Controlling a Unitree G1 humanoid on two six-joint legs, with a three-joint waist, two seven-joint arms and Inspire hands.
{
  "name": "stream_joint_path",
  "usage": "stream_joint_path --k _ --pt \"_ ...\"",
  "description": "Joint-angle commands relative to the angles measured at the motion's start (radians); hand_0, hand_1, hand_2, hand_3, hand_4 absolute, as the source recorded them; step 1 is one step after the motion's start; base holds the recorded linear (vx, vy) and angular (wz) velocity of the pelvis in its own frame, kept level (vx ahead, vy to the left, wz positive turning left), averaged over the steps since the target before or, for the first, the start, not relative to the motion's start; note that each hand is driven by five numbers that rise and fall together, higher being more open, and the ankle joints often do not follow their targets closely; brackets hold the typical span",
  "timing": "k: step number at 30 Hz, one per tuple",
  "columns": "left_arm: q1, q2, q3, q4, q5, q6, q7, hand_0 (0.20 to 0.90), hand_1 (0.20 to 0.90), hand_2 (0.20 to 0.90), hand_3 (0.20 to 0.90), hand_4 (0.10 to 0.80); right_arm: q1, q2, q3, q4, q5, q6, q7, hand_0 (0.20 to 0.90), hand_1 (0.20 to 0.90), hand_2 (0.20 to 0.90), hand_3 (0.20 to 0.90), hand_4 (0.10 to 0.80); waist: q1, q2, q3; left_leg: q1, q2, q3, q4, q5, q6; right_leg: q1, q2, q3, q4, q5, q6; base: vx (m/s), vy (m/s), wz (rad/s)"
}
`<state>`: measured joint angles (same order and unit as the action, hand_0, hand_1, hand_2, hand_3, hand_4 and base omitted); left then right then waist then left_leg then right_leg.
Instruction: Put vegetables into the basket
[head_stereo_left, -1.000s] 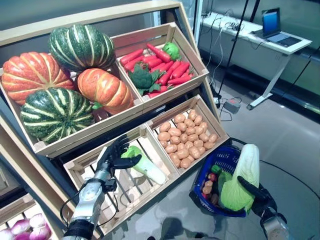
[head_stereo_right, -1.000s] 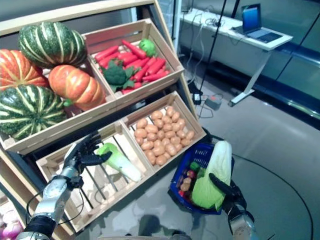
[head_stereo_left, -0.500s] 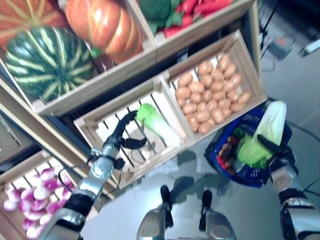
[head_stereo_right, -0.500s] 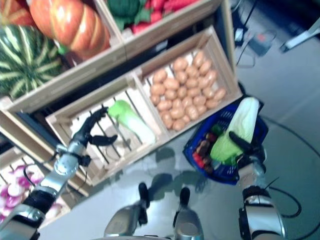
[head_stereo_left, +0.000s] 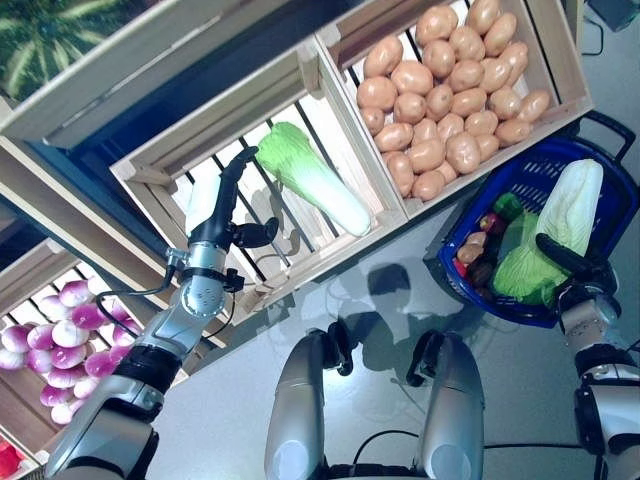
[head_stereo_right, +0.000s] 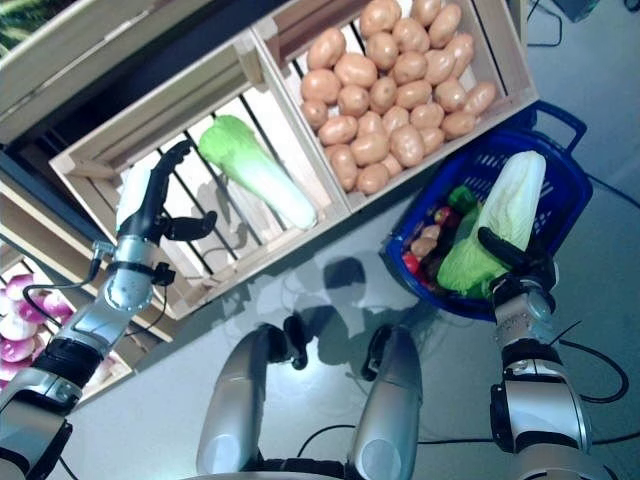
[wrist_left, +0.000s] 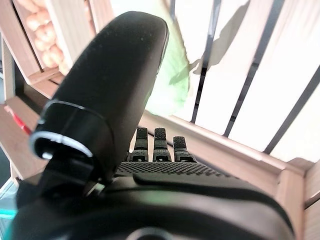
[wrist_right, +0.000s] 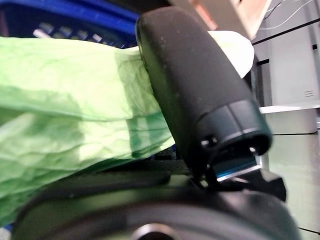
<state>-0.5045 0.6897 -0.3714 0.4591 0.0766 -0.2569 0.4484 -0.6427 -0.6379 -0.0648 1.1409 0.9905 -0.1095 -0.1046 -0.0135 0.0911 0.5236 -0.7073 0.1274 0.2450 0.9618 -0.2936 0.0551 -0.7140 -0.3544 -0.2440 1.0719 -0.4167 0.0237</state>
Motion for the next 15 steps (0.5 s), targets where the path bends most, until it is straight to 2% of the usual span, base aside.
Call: stream_joint_path --k 1,3,4,5,6,7,10,11,12,13,15 --pt "-0.077 0.044 0.072 -0.112 0.027 -0.081 0.103 0.9 0.9 0.9 0.9 0.8 -0.085 -0.103 -0.02 -0.011 0.044 -0.047 -0.029 0.3 0.3 0.3 0.3 0.4 -0.008 0.007 -0.004 0.052 -0.001 0.033 0.091 -0.17 -0.012 0.027 0.016 -0.026 0.017 0.002 -0.045 -0.024 0.025 -0.04" --pt "-0.102 0.05 0.061 -0.111 0.037 -0.083 0.104 0.9 0.9 0.9 0.9 0.8 -0.102 -0.109 -0.018 -0.002 0.057 -0.046 -0.01 0.3 0.3 0.3 0.3 0.4 -0.011 0.009 -0.004 0.037 0.007 0.033 0.114 -0.179 -0.016 0.008 0.016 -0.017 0.035 -0.002 -0.044 -0.038 0.027 -0.07" --pt "-0.115 0.054 0.054 -0.114 0.045 -0.08 0.106 0.9 0.9 0.9 0.9 0.8 -0.111 -0.114 -0.015 -0.001 0.048 -0.048 0.001 0.9 0.9 0.9 0.9 0.8 -0.014 0.009 -0.004 0.007 0.013 0.032 0.149 -0.187 -0.011 -0.024 0.009 -0.012 0.068 -0.011 -0.051 -0.014 0.025 -0.06" --pt "-0.116 0.058 0.049 -0.114 0.051 -0.077 0.107 0.9 0.9 0.9 0.9 0.8 -0.112 -0.115 -0.011 -0.001 0.039 -0.049 0.0 0.9 0.9 0.9 0.9 0.8 -0.013 0.01 -0.004 0.028 0.01 0.031 0.125 -0.183 -0.019 -0.003 0.017 -0.011 0.045 -0.005 -0.043 -0.037 0.022 -0.03" --pt "-0.125 0.066 0.044 -0.114 0.058 -0.075 0.112 0.9 0.9 0.9 0.9 0.8 -0.118 -0.117 -0.006 -0.004 0.029 -0.053 0.009 0.9 0.9 0.9 0.9 0.8 -0.016 0.008 -0.004 0.001 0.016 0.032 0.154 -0.189 -0.013 -0.031 0.013 -0.007 0.073 -0.013 -0.051 0.032 0.019 0.01" --pt "-0.126 0.069 0.039 -0.114 0.056 -0.074 0.114 0.9 0.9 0.9 0.9 0.8 -0.117 -0.118 -0.002 -0.004 0.032 -0.055 0.016 0.9 0.9 0.9 0.9 0.8 -0.015 0.009 -0.004 0.025 0.014 0.031 0.127 -0.184 -0.021 -0.008 0.021 -0.007 0.047 -0.006 -0.042 0.0 0.0 0.0" --pt "-0.154 0.088 0.026 -0.096 0.063 -0.07 0.115 0.9 0.9 0.9 0.9 0.8 -0.119 -0.123 0.001 0.007 0.042 -0.062 0.068 0.9 0.9 0.9 0.9 0.8 -0.019 0.005 -0.004 0.01 0.024 0.032 0.143 -0.186 -0.019 -0.027 0.021 -0.001 0.063 -0.006 -0.045 0.013 0.006 0.01" --pt "-0.157 0.095 0.021 -0.091 0.07 -0.065 0.119 0.9 0.9 0.9 0.9 0.8 -0.117 -0.123 0.005 0.008 0.044 -0.069 0.078 0.9 0.9 0.9 0.9 0.8 -0.019 0.005 -0.004 0.037 0.023 0.032 0.112 -0.179 -0.027 -0.001 0.03 -0.001 0.032 0.003 -0.035 0.0 0.0 0.0" --pt "-0.163 0.102 0.019 -0.089 0.082 -0.062 0.125 0.9 0.9 0.9 0.9 0.8 -0.117 -0.123 0.005 0.003 0.044 -0.075 0.083 0.9 0.9 0.9 0.9 0.8 -0.022 0.003 -0.004 0.017 0.027 0.033 0.132 -0.181 -0.022 -0.021 0.027 0.002 0.052 0.0 -0.042 0.049 0.013 -0.04" --pt "-0.166 0.114 0.013 -0.087 0.097 -0.058 0.133 0.9 0.9 0.9 0.9 0.8 -0.113 -0.123 0.01 -0.005 0.044 -0.077 0.087 0.9 0.9 0.9 0.9 0.8 -0.023 0.003 -0.004 0.042 0.026 0.033 0.104 -0.174 -0.031 0.003 0.036 0.002 0.024 0.007 -0.033 0.009 0.01 -0.03" --pt "-0.186 0.139 0.001 -0.076 0.133 -0.053 0.157 0.9 0.9 0.9 0.9 0.8 -0.115 -0.123 0.014 -0.016 0.044 -0.08 0.092 0.9 0.9 0.9 0.9 0.8 -0.026 0.0 -0.004 0.028 0.034 0.036 0.115 -0.173 -0.027 -0.014 0.037 0.007 0.036 0.007 -0.038 0.014 0.011 -0.06"
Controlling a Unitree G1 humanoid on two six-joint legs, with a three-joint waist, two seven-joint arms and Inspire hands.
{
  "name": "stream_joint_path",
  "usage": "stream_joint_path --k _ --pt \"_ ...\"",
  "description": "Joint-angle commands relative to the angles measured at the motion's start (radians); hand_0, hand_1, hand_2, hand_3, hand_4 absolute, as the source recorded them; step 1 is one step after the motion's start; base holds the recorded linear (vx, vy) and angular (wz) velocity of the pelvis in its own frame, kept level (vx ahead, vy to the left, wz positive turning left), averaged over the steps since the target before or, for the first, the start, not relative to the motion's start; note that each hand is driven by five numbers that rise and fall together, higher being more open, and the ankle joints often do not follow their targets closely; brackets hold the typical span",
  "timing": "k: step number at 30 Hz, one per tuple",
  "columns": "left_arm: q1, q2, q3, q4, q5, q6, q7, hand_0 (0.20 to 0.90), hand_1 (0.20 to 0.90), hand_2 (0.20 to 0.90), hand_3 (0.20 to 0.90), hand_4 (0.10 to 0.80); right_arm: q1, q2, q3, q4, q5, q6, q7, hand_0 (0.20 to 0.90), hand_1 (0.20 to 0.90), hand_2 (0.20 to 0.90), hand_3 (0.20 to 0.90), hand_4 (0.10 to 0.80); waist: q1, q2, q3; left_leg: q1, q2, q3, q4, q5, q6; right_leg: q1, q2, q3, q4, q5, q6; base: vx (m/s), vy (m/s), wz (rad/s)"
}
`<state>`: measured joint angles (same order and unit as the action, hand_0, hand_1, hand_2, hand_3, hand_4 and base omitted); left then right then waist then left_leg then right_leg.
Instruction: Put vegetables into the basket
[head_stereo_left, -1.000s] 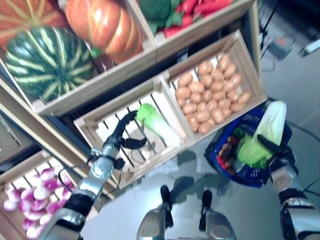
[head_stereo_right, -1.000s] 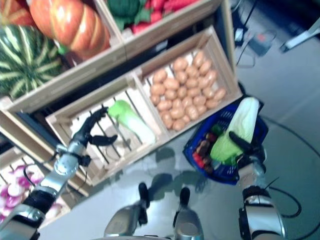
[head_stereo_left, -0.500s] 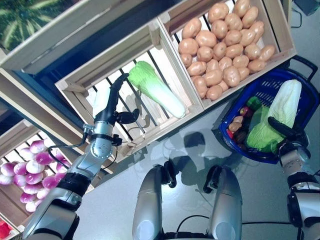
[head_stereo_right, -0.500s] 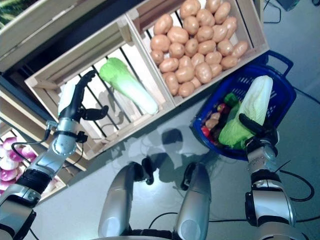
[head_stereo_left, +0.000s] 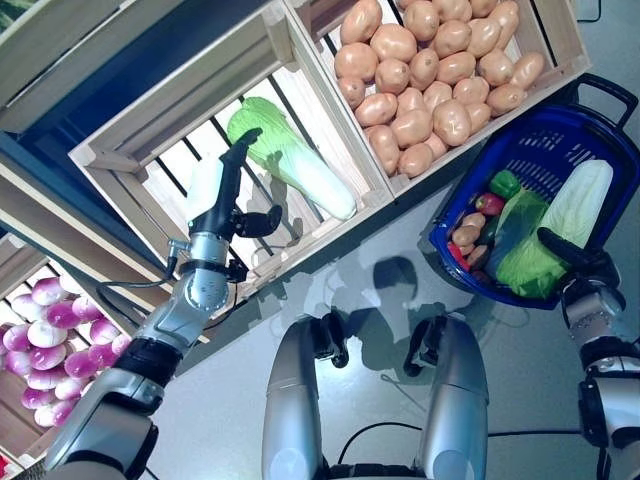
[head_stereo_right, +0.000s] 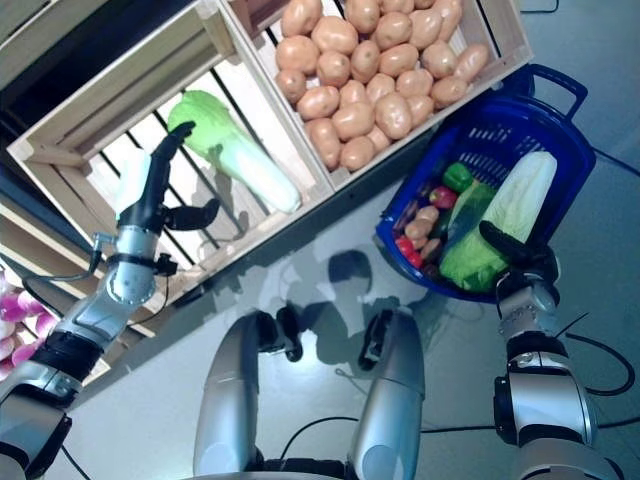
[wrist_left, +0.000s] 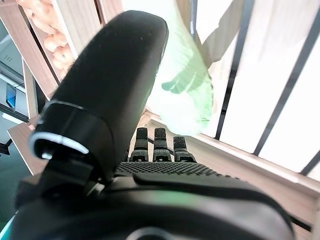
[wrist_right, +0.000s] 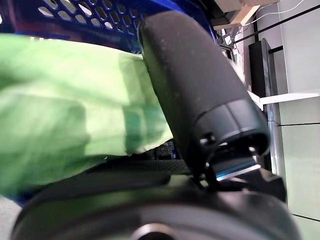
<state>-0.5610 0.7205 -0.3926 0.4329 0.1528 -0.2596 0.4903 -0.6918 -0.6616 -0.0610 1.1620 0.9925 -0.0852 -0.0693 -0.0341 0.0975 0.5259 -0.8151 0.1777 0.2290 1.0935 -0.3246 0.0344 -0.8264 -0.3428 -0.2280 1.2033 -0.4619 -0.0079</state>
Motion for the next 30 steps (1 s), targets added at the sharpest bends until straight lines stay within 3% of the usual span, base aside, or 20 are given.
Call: stream_joint_path --k 1,3,13,21,30 --pt "-0.134 0.12 0.019 -0.046 0.071 -0.045 0.126 0.9 0.9 0.9 0.9 0.8 -0.061 -0.101 0.013 -0.039 0.04 -0.111 0.058 0.9 0.9 0.9 0.9 0.8 -0.006 -0.005 -0.006 0.161 -0.018 0.052 -0.047 -0.136 -0.013 0.123 0.033 -0.008 -0.123 0.059 0.002 0.012 0.015 -0.12" --pt "-0.153 0.142 0.011 -0.038 0.087 -0.035 0.139 0.9 0.9 0.9 0.9 0.8 -0.058 -0.101 0.013 -0.051 0.037 -0.125 0.06 0.9 0.9 0.9 0.9 0.8 -0.009 -0.008 -0.006 0.147 -0.011 0.056 -0.035 -0.136 -0.008 0.105 0.031 -0.003 -0.108 0.058 -0.004 -0.003 0.014 -0.12" --pt "-0.212 0.225 -0.068 0.035 0.28 0.013 0.185 0.9 0.9 0.9 0.9 0.8 -0.022 -0.07 0.009 -0.141 0.087 -0.231 0.121 0.9 0.9 0.9 0.9 0.8 -0.033 -0.006 -0.006 0.211 -0.004 0.068 -0.111 -0.12 -0.021 0.149 0.049 0.014 -0.167 0.077 0.017 0.014 0.011 -0.04" --pt "-0.294 0.293 -0.21 0.08 0.413 0.081 0.134 0.9 0.9 0.9 0.9 0.8 -0.018 -0.06 0.034 -0.201 0.086 -0.246 0.164 0.9 0.9 0.9 0.9 0.8 -0.059 0.003 -0.006 0.184 0.007 0.084 -0.105 -0.115 -0.023 0.108 0.053 0.042 -0.156 0.083 0.021 -0.004 0.036 -0.05" --pt "-0.419 0.267 -0.361 0.176 0.409 0.138 -0.004 0.9 0.9 0.9 0.9 0.8 -0.07 -0.07 0.067 -0.137 0.121 -0.214 0.2 0.9 0.9 0.9 0.9 0.8 -0.071 0.007 -0.006 0.159 0.01 0.089 -0.113 -0.109 -0.028 0.079 0.062 0.06 -0.166 0.091 0.033 -0.003 0.022 -0.06"
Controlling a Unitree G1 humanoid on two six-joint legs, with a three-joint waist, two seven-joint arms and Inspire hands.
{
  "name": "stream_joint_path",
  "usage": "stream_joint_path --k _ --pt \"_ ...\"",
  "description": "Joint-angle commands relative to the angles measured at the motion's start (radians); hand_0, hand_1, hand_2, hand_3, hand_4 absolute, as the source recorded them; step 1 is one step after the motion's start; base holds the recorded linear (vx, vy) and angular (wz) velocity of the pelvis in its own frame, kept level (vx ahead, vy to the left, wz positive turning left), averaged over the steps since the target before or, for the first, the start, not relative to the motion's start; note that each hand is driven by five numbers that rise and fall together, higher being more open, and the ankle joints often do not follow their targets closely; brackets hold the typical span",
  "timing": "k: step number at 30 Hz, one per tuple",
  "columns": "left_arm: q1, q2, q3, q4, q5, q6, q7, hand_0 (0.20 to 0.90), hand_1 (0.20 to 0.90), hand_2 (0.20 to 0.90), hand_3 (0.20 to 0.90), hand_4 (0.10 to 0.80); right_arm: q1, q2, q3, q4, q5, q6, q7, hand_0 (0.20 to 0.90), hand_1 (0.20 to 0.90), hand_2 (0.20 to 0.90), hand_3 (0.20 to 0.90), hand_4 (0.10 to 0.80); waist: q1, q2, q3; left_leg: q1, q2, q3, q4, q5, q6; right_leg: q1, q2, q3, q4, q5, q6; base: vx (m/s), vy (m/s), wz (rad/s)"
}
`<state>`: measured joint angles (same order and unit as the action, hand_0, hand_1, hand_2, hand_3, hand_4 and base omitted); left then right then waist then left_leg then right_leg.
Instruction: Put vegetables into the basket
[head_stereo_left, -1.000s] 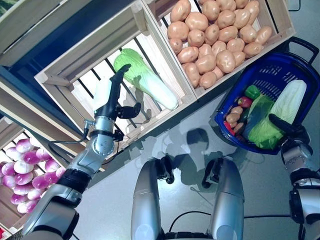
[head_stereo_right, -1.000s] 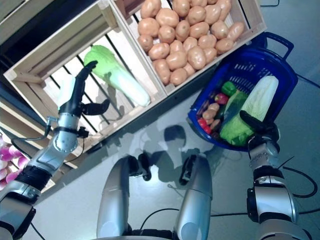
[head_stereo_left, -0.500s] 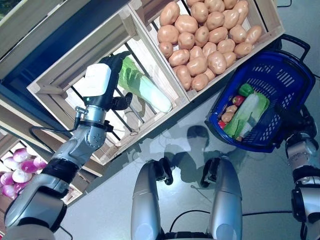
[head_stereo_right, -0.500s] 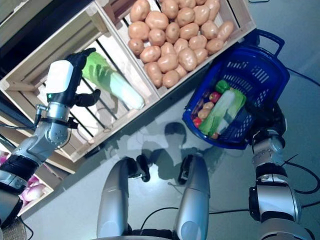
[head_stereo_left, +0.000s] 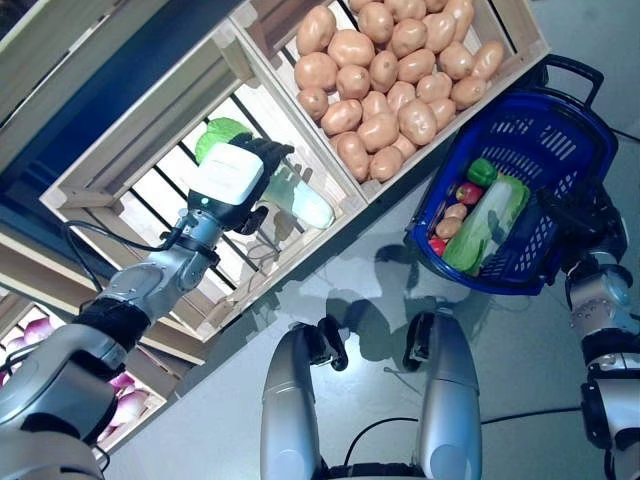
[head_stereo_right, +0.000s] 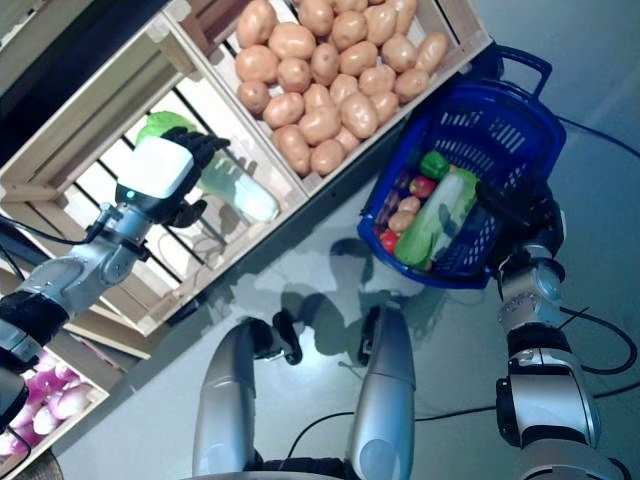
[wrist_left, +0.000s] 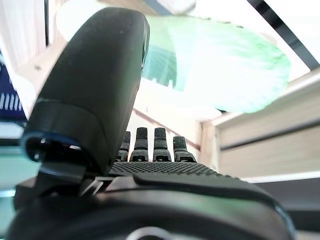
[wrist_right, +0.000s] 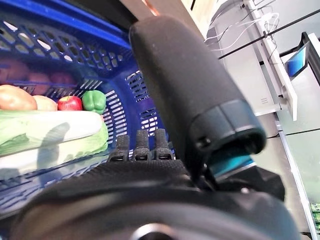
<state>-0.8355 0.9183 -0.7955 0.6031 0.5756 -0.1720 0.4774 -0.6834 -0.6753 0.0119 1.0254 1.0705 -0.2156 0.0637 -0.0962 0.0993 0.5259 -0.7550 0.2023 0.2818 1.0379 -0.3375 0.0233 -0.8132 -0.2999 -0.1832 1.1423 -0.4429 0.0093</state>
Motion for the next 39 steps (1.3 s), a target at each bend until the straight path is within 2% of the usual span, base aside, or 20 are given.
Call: stream_joint_path --k 1,8,12,20,30,39 --pt "-0.149 0.067 0.037 0.01 -0.014 0.052 0.005 0.9 0.9 0.9 0.9 0.8 -0.079 -0.056 -0.004 -0.001 0.044 -0.082 0.069 0.9 0.9 0.9 0.9 0.8 -0.009 0.004 -0.006 0.098 -0.014 0.036 -0.059 -0.096 -0.017 0.065 0.019 0.016 -0.107 0.073 0.016 -0.033 -0.012 -0.04" --pt "-0.202 0.043 -0.02 0.072 0.065 0.068 -0.003 0.9 0.9 0.9 0.9 0.8 -0.097 -0.046 0.017 -0.001 0.048 -0.085 0.069 0.9 0.9 0.9 0.9 0.8 -0.011 -0.006 -0.006 0.064 -0.012 0.028 -0.06 -0.09 -0.025 0.037 0.03 0.021 -0.117 0.085 0.026 0.0 0.0 0.0" --pt "-0.235 0.029 -0.057 0.099 0.091 0.087 -0.04 0.9 0.9 0.9 0.9 0.8 -0.106 -0.042 0.037 -0.017 0.051 -0.088 0.112 0.9 0.9 0.9 0.9 0.8 -0.015 -0.013 -0.006 0.031 -0.007 0.024 -0.048 -0.091 -0.028 0.006 0.033 0.025 -0.111 0.088 0.031 0.0 0.0 0.0" --pt "-0.308 -0.003 -0.142 0.114 0.131 0.116 -0.206 0.9 0.9 0.9 0.9 0.8 -0.127 -0.031 0.071 -0.039 0.08 -0.079 0.125 0.9 0.9 0.9 0.9 0.8 -0.019 -0.03 -0.006 -0.024 0.005 0.015 -0.033 -0.094 -0.036 -0.037 0.046 0.026 -0.12 0.102 0.044 0.0 0.0 0.0" --pt "-0.389 -0.038 -0.244 0.104 0.221 0.121 -0.307 0.9 0.9 0.9 0.9 0.8 -0.147 -0.022 0.087 -0.018 0.109 -0.09 0.128 0.9 0.9 0.9 0.9 0.8 -0.021 -0.043 -0.006 -0.09 0.012 -0.001 -0.007 -0.102 -0.037 -0.089 0.058 0.035 -0.119 0.117 0.058 0.001 -0.003 -0.01" --pt "-0.403 -0.097 -0.263 0.148 0.261 0.19 -0.355 0.9 0.9 0.9 0.9 0.8 -0.153 -0.001 0.097 -0.043 0.128 -0.105 0.124 0.9 0.9 0.9 0.9 0.8 -0.024 -0.057 -0.006 -0.151 0.019 -0.001 0.013 -0.108 -0.038 -0.143 0.068 0.038 -0.12 0.131 0.067 -0.003 -0.003 -0.01"
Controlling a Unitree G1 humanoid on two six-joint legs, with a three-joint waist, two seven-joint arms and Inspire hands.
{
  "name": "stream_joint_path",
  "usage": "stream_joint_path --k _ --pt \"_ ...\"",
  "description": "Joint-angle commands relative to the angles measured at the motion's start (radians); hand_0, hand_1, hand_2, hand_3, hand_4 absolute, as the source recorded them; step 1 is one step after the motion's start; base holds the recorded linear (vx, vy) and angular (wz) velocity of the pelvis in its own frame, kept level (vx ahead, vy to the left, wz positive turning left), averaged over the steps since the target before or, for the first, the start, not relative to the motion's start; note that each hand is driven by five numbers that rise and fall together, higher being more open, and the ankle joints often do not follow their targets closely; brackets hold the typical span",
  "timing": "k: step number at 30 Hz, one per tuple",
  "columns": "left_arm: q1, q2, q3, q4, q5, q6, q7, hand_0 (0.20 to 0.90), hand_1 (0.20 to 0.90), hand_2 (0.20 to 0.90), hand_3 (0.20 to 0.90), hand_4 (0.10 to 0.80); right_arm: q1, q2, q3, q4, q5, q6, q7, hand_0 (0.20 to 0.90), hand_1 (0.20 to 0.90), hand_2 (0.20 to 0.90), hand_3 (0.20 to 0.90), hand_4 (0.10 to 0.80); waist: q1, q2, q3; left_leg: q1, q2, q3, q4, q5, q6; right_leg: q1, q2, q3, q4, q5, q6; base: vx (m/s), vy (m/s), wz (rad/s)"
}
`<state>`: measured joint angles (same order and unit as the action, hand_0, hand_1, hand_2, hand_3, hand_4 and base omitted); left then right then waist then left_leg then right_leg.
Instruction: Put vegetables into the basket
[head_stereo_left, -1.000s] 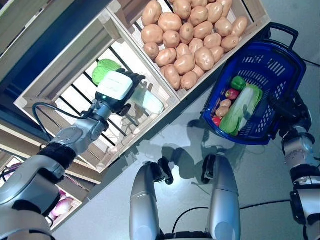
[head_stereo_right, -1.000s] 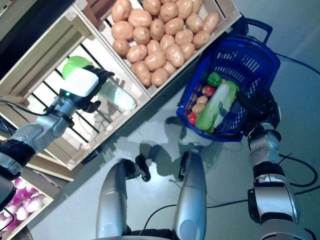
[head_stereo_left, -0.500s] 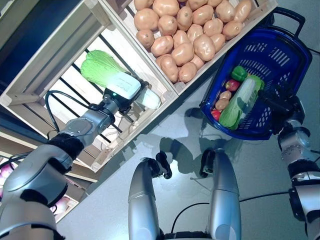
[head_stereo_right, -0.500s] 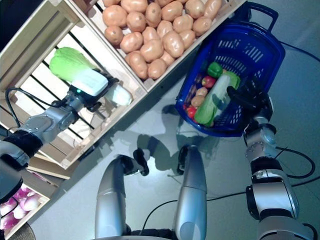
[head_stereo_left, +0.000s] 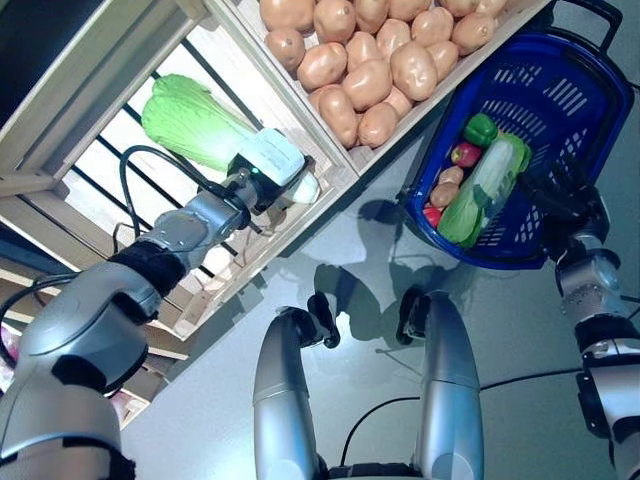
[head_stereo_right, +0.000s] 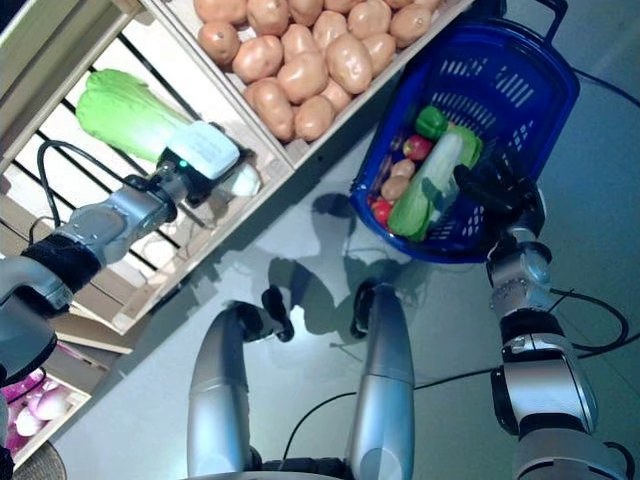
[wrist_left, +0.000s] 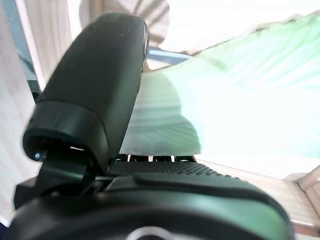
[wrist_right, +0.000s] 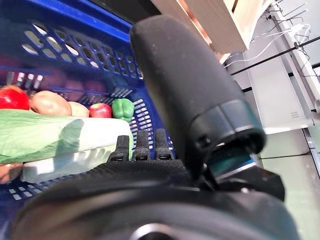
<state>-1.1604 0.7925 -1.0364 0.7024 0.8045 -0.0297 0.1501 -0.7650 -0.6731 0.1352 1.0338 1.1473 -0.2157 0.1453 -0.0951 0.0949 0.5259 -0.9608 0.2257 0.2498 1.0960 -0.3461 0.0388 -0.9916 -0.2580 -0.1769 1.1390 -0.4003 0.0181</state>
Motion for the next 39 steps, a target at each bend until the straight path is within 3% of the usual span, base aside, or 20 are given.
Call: stream_joint_path --k 1,9,10,11,22,30,33,34,39 --pt "-0.08 0.02 -0.023 0.054 0.035 0.06 -0.035 0.9 0.9 0.9 0.9 0.8 -0.073 0.001 -0.027 -0.056 0.052 -0.107 0.035 0.9 0.9 0.9 0.9 0.8 -0.025 -0.055 -0.006 0.045 -0.002 0.031 -0.039 -0.1 -0.055 0.026 0.027 0.033 -0.114 0.091 0.06 0.0 0.0 0.0" --pt "-0.093 -0.04 -0.006 0.147 0.009 0.151 -0.035 0.9 0.9 0.9 0.9 0.8 -0.095 0.008 -0.034 -0.075 0.081 -0.116 0.02 0.9 0.9 0.9 0.9 0.8 -0.03 -0.065 -0.006 -0.011 0.006 0.039 -0.025 -0.098 -0.056 -0.028 0.034 0.034 -0.115 0.107 0.064 -0.022 0.005 -0.05" --pt "-0.094 -0.05 0.001 0.159 -0.004 0.156 -0.041 0.524 0.524 0.524 0.524 0.549 -0.097 0.008 -0.034 -0.082 0.085 -0.122 0.012 0.9 0.9 0.9 0.9 0.8 -0.031 -0.067 -0.006 -0.018 0.008 0.041 -0.023 -0.097 -0.055 -0.036 0.035 0.033 -0.115 0.109 0.064 -0.032 0.018 0.0" --pt "-0.094 -0.052 0.003 0.161 -0.009 0.157 -0.044 0.3 0.3 0.3 0.3 0.4 -0.097 0.009 -0.035 -0.085 0.089 -0.124 0.007 0.9 0.9 0.9 0.9 0.8 -0.031 -0.068 -0.006 -0.02 0.009 0.041 -0.022 -0.097 -0.055 -0.038 0.036 0.033 -0.114 0.109 0.064 0.0 0.0 0.0" --pt "-0.098 -0.056 0.039 0.18 -0.043 0.117 0.027 0.3 0.3 0.3 0.3 0.4 -0.082 0.023 -0.058 -0.101 0.127 -0.128 0.036 0.9 0.9 0.9 0.9 0.8 -0.037 -0.066 -0.006 0.018 0.001 0.042 -0.045 -0.088 -0.054 -0.002 0.034 0.034 -0.124 0.107 0.059 -0.009 0.008 0.0" --pt "-0.04 -0.026 0.091 0.168 -0.155 0.058 0.072 0.3 0.3 0.3 0.3 0.4 -0.03 0.046 -0.046 -0.154 0.105 -0.127 0.089 0.9 0.9 0.9 0.9 0.8 -0.038 -0.068 -0.006 0.213 -0.017 0.045 -0.155 -0.059 -0.055 0.188 0.034 0.017 -0.196 0.099 0.048 -0.007 0.025 0.0" --pt "0.024 -0.023 0.177 0.149 -0.338 0.012 0.084 0.3 0.3 0.3 0.3 0.4 0.012 0.07 -0.038 -0.211 0.019 -0.126 0.071 0.9 0.9 0.9 0.9 0.8 -0.036 -0.074 -0.006 0.309 -0.022 0.051 -0.198 -0.049 -0.05 0.28 0.032 0.001 -0.224 0.092 0.04 0.011 0.021 0.01" --pt "0.024 -0.023 0.177 0.149 -0.338 0.012 0.084 0.3 0.3 0.3 0.3 0.4 0.012 0.07 -0.038 -0.211 0.019 -0.126 0.071 0.9 0.9 0.9 0.9 0.8 -0.036 -0.074 -0.006 0.309 -0.022 0.051 -0.198 -0.049 -0.05 0.28 0.032 0.001 -0.224 0.092 0.04 0.0 0.0 0.0" --pt "0.164 -0.035 0.359 0.105 -0.599 -0.121 0.048 0.3 0.3 0.3 0.3 0.4 0.082 0.095 -0.025 -0.299 -0.151 -0.126 -0.117 0.9 0.9 0.9 0.9 0.8 -0.025 -0.084 -0.041 0.468 -0.036 0.056 -0.296 -0.021 -0.035 0.437 0.029 -0.024 -0.288 0.086 0.023 0.034 0.019 0.04"
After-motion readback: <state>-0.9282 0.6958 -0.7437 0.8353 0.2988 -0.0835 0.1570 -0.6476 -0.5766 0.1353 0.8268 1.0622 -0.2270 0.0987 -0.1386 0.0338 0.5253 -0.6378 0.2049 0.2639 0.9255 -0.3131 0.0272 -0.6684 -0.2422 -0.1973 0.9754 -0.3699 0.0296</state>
